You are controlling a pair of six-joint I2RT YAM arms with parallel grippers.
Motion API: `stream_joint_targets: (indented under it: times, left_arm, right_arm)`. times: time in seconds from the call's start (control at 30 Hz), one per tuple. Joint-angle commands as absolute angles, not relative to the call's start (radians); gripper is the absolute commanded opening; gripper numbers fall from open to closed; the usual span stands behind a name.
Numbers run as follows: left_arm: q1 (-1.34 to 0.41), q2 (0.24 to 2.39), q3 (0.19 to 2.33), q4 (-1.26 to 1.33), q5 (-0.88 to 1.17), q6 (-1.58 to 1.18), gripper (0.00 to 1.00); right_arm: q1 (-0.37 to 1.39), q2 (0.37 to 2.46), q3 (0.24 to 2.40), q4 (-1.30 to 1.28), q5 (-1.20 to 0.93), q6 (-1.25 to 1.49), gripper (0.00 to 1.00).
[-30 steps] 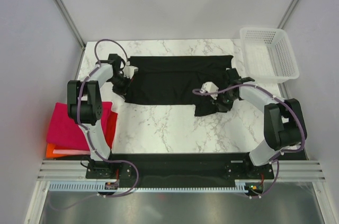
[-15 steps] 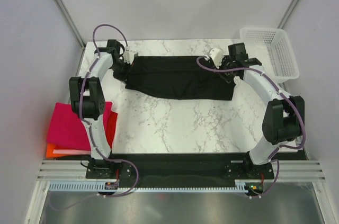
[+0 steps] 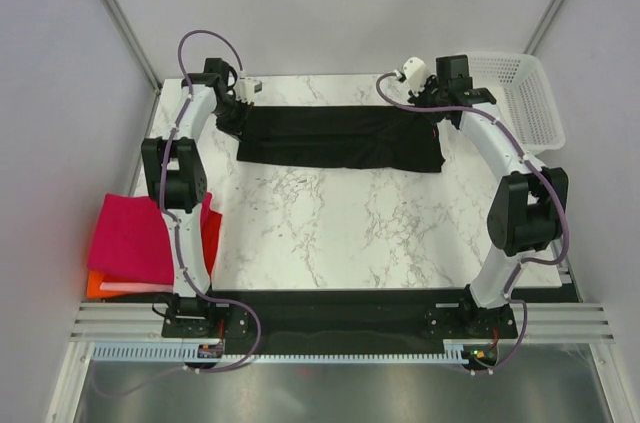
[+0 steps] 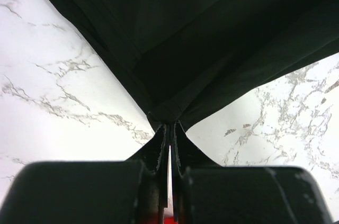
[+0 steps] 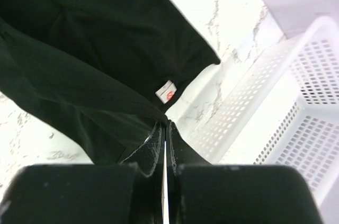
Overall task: Fold and stack the t-shirts
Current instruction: Fold the tshirt
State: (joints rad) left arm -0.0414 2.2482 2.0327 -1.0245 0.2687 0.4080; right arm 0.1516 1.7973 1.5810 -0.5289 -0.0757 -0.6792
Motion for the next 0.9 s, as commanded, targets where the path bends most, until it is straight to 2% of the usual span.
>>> stream_joint_targets:
  times: [0.0,0.27,0.43,0.5,0.53,0.6,0.63,0.87]
  left_arm:
    - [-0.040,2.276,2.111,-1.054,0.282,0.382,0.02]
    - [-0.031,2.319,2.172,-1.042,0.272,0.374,0.02]
    - [-0.034,2.404,2.278,-1.023,0.250,0.368,0.05]
    - [-0.034,2.424,2.301,-1.009,0.207,0.364,0.10]
    - [-0.032,2.431,2.301,-1.003,0.190,0.361,0.12]
    - [-0.031,2.424,2.287,-0.993,0.137,0.332,0.28]
    - [-0.031,2.389,2.275,-0.991,0.132,0.328,0.32]
    - [-0.043,2.241,2.192,-0.937,0.135,0.298,0.40]
  right_arm:
    - [0.144,1.837,1.658,-0.477,-0.045,-0.655,0.00]
    - [0.137,1.960,1.779,-0.476,-0.038,-0.657,0.00]
    - [0.135,2.051,1.828,-0.479,-0.044,-0.657,0.00]
    - [0.137,2.112,1.877,-0.479,-0.041,-0.652,0.00]
    - [0.138,2.135,1.928,-0.480,-0.035,-0.643,0.02]
    - [0.137,2.175,1.982,-0.489,-0.008,-0.605,0.25]
    - [0.137,2.174,2.009,-0.498,-0.006,-0.576,0.32]
    - [0.141,2.023,1.847,-0.489,-0.061,-0.546,0.40]
